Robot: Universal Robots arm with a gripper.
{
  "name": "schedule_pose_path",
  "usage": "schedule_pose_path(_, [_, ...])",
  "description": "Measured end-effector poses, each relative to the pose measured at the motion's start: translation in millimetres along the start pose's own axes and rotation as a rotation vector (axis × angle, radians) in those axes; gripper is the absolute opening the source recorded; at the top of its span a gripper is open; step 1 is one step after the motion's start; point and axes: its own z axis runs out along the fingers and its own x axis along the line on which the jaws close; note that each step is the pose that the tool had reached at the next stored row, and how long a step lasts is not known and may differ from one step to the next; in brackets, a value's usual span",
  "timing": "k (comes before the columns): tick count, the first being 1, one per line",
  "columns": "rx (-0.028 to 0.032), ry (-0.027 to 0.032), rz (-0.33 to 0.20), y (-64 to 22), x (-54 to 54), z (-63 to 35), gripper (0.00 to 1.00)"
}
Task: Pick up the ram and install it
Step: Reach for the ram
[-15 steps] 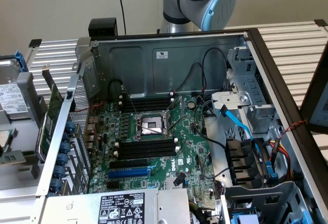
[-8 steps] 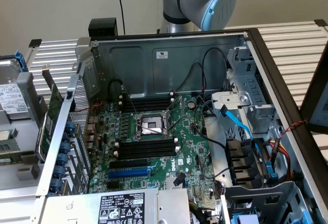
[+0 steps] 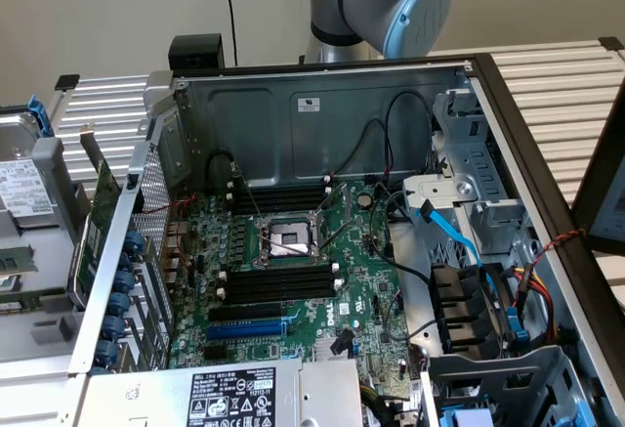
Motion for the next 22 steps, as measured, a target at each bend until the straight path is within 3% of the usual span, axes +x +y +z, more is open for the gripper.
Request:
schedule_pose_path(18, [-0.0106, -0.0077, 0.0, -65.0, 3.1, -75.0, 0.12])
schedule_pose_path(22, [-0.0121, -0.0123, 0.0, -81.2, 3.8, -88.3, 0.12])
